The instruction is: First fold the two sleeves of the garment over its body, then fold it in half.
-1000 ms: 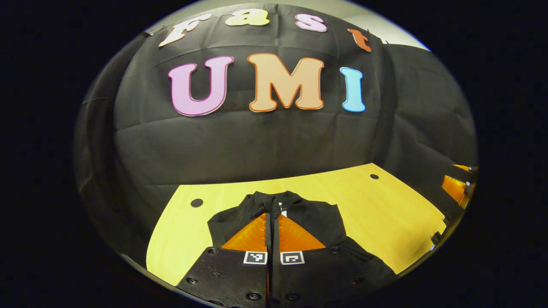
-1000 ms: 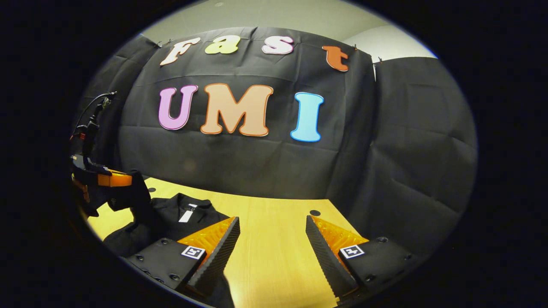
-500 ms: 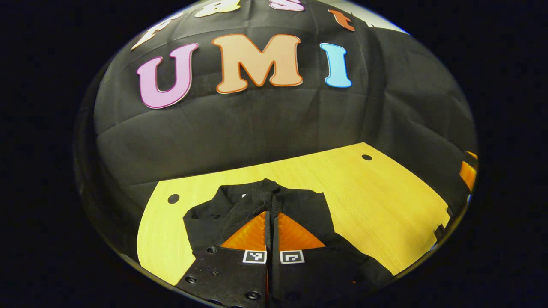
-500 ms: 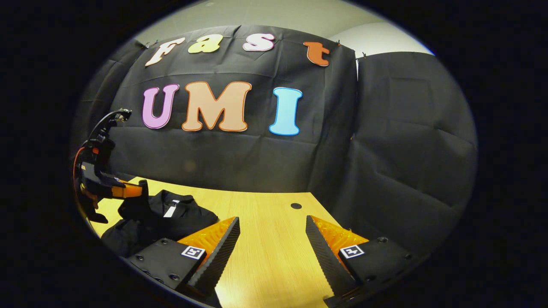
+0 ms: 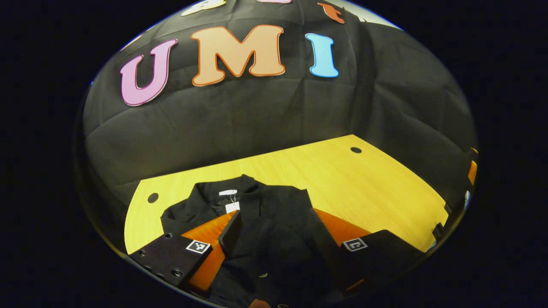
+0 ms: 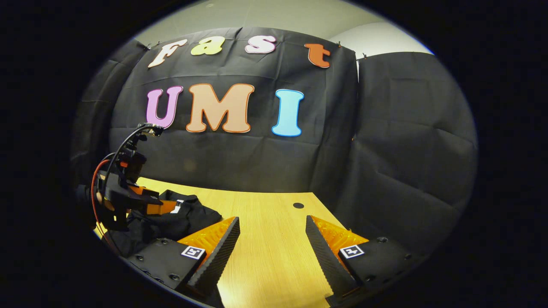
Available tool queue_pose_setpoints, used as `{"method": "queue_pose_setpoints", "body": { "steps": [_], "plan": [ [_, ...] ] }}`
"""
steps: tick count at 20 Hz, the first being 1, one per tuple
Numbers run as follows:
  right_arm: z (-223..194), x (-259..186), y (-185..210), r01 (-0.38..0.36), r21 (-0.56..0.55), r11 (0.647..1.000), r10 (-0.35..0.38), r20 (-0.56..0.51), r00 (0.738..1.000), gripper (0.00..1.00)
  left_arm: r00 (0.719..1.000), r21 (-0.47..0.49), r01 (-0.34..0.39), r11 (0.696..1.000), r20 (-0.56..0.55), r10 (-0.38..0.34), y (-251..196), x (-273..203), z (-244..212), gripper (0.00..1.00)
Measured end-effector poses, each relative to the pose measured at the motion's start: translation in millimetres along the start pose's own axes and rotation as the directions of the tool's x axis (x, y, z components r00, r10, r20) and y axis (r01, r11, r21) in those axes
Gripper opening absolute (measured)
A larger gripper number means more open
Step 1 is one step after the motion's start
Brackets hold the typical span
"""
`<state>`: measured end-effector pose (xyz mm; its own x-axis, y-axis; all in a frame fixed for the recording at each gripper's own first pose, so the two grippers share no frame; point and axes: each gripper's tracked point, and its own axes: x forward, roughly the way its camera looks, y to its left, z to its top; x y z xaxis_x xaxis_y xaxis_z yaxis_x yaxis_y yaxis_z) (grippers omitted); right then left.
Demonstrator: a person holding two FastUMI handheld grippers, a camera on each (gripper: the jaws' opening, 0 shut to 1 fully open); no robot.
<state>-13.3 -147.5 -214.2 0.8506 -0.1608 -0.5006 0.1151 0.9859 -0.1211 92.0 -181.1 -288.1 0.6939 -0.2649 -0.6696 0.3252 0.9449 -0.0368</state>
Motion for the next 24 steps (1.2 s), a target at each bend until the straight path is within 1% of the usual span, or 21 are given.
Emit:
{"method": "queue_pose_setpoints", "body": {
  "steps": [1,3,6,9,11,13,14,15,17,19,21,22,24],
  "plan": [
    [-1.4,-1.1,0.0,-0.009,0.004,1.0,0.009,-0.001,1.0,0.98,1.0,0.005,-0.009,1.0,0.023,0.009,2.2,-5.2,4.8,0.97],
    [-5.4,-0.7,2.5,-0.037,0.01,0.999,0.038,-0.006,0.999,0.98,0.998,0.005,-0.041,0.999,0.056,0.041,11.9,-23.0,9.9,0.95],
    [-4.8,0.8,8.4,-0.088,0.02,0.996,0.087,0.01,0.996,0.98,0.991,-0.031,-0.101,0.994,0.083,0.104,30.4,-57.9,5.8,0.95],
    [-5.6,0.1,24.9,-0.167,0.006,0.986,0.167,0.033,0.985,0.98,0.976,-0.053,-0.187,0.981,0.106,0.192,57.7,-103.3,-9.8,0.95],
    [-11.0,-2.8,33.5,-0.191,-0.005,0.982,0.191,0.028,0.981,0.98,0.965,-0.069,-0.231,0.97,0.108,0.238,74.7,-132.8,-24.7,0.94],
    [-16.0,-11.7,50.8,-0.221,0.01,0.975,0.221,0.022,0.975,0.98,0.958,-0.078,-0.266,0.961,0.094,0.272,91.7,-162.7,-46.6,0.94],
    [-20.2,-14.8,60.8,-0.233,0.013,0.972,0.233,0.016,0.972,1.0,0.954,-0.084,-0.28,0.956,0.083,0.287,99.0,-175.2,-57.8,0.94],
    [-25.7,-18.1,68.7,-0.236,0.01,0.972,0.236,0.001,0.972,0.98,0.952,-0.091,-0.292,0.952,0.065,0.298,106.5,-184.3,-70.5,0.94],
    [-36.4,-29.8,84.1,-0.24,0.016,0.971,0.24,-0.025,0.97,1.0,0.951,-0.116,-0.303,0.946,0.022,0.307,119.4,-206.5,-96.6,0.94],
    [-45.3,-41.6,103.5,-0.265,0.02,0.964,0.266,-0.042,0.963,0.98,0.947,-0.137,-0.32,0.938,-0.019,0.32,132.1,-226.3,-124.8,0.95],
    [-65.7,-48.2,112.2,-0.265,-0.007,0.964,0.263,-0.09,0.961,0.98,0.941,-0.152,-0.338,0.929,-0.052,0.334,143.4,-240.4,-147.3,0.94],
    [-72.2,-54.3,115.7,-0.268,-0.013,0.963,0.266,-0.105,0.958,1.0,0.939,-0.155,-0.343,0.926,-0.067,0.337,146.6,-246.3,-159.9,0.94],
    [-83.7,-62.3,121.9,-0.27,-0.024,0.963,0.265,-0.126,0.956,0.98,0.933,-0.152,-0.357,0.922,-0.105,0.344,155.0,-255.5,-182.4,0.94]
  ]
}}
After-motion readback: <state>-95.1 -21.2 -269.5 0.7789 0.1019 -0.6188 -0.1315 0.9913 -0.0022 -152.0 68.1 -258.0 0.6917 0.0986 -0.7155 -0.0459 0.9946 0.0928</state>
